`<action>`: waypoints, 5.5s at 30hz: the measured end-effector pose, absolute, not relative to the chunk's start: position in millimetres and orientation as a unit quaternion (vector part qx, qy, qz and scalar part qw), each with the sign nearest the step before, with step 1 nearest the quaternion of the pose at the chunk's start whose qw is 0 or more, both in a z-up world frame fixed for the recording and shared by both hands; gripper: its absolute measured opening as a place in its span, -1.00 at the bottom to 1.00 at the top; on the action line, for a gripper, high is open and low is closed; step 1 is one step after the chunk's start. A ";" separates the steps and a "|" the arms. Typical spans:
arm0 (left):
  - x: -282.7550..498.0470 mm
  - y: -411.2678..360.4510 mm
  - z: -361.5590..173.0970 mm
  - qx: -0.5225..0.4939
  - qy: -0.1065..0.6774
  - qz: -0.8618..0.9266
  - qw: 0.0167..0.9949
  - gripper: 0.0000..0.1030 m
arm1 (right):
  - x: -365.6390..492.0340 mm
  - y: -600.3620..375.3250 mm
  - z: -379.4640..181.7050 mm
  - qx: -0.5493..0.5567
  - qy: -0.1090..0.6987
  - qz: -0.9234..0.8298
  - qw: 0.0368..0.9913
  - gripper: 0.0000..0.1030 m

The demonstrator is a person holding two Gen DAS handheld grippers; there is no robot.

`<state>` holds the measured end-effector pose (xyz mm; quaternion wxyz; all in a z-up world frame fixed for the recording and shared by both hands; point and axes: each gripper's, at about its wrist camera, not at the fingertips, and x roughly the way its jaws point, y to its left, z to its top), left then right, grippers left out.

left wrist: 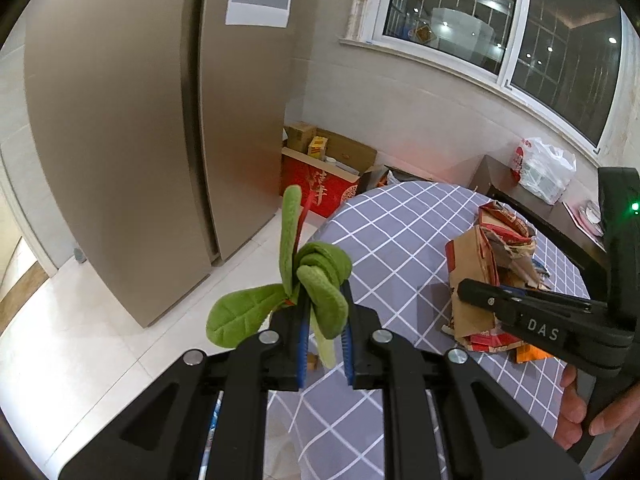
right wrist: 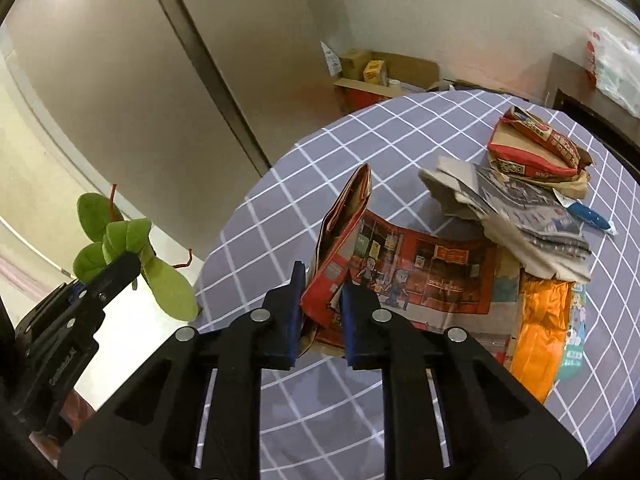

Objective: Collect trash
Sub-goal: 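Carry the plant and paper box over the blue bucket and open the left tool, then open the right tool to drop the paper box into the bucket, then move both tools back to the trash pile on the table, then grasp the red-white cup with the left tool while the right tool grasps the orange foil bag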

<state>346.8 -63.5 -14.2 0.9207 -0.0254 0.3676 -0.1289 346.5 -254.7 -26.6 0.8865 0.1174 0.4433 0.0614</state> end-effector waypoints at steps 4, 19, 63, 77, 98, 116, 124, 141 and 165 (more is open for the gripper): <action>334.2 -49.0 -9.4 -0.029 0.361 -0.115 0.925 -0.74 | 337.2 -243.7 -18.9 0.104 0.433 0.068 0.893 -0.68; 284.2 29.5 0.8 -0.051 0.345 -0.034 0.937 -0.74 | 313.5 -158.3 -7.6 0.063 0.424 0.149 0.891 -0.68; 238.9 185.5 -68.3 -0.111 0.420 0.129 0.891 0.09 | 322.5 31.2 -91.8 -0.027 0.526 0.275 0.804 -0.68; 201.8 225.4 -69.5 -0.119 0.419 0.186 0.881 0.09 | 311.0 72.8 -84.7 -0.055 0.492 0.321 0.807 0.32; 217.5 152.5 -44.0 -0.074 0.396 0.113 0.908 0.09 | 297.6 -4.2 -66.1 -0.009 0.480 0.285 0.830 0.32; 258.4 13.3 -25.6 0.007 0.379 -0.025 0.925 0.23 | 290.8 -158.4 -40.2 0.065 0.451 0.161 0.876 0.33; 278.7 -60.8 -26.4 0.035 0.385 -0.098 0.917 0.27 | 283.3 -238.1 -37.0 0.097 0.446 0.087 0.886 0.35; 331.5 -197.4 -64.0 0.098 0.435 -0.197 0.873 0.28 | 267.6 -372.0 -43.7 0.143 0.438 -0.017 0.887 0.39; 364.4 -176.3 -76.5 0.076 0.451 -0.177 0.871 -0.61 | 334.1 -353.1 -57.6 0.081 0.450 -0.094 0.884 0.52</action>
